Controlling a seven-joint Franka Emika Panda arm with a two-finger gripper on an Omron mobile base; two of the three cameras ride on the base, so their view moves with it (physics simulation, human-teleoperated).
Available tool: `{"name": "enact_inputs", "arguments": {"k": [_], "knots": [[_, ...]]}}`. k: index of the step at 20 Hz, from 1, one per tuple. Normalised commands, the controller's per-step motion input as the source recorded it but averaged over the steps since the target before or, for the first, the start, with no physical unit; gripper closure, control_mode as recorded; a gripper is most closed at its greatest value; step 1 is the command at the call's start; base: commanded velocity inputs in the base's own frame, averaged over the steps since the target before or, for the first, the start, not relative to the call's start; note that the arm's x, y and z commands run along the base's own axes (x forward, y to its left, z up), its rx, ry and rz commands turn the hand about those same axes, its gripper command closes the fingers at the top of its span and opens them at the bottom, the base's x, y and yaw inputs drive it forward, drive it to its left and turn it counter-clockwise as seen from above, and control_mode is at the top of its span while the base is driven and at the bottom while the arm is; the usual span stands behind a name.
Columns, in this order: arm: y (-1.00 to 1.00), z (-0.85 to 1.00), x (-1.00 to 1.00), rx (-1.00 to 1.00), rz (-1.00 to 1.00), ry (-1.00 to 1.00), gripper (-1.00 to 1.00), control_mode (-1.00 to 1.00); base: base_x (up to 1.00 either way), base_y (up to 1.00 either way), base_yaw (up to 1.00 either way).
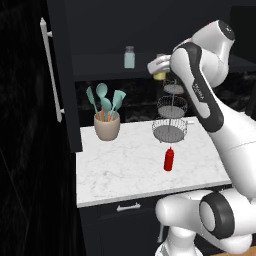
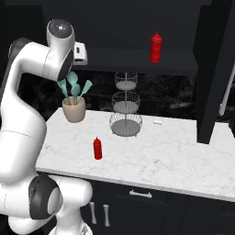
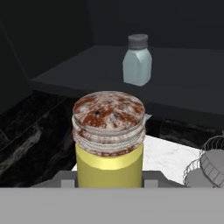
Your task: Put the shaker and condiment bottle from the counter next to their counterparts in the cabinet.
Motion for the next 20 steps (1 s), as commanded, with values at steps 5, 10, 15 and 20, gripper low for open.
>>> {"name": "enact_inputs", "arguments": {"k": [5, 10, 15, 20], "knots": [[0.0, 0.05, 0.42, -0.05, -0.02, -0.05, 1.0, -1.0, 0.0, 0.0, 0.0], [0.0, 0.0, 0.47, -0.1, 0.0, -0.08, 1.0, -1.0, 0.0, 0.0, 0.0], [0.01, 0.0, 0.43, -0.07, 0.0, -0.07, 1.0, -1.0, 0.0, 0.0, 0.0], [0.0, -0.2, 0.22, 0.0, 0.0, -0.01, 1.0, -1.0, 0.0, 0.0, 0.0]]}}
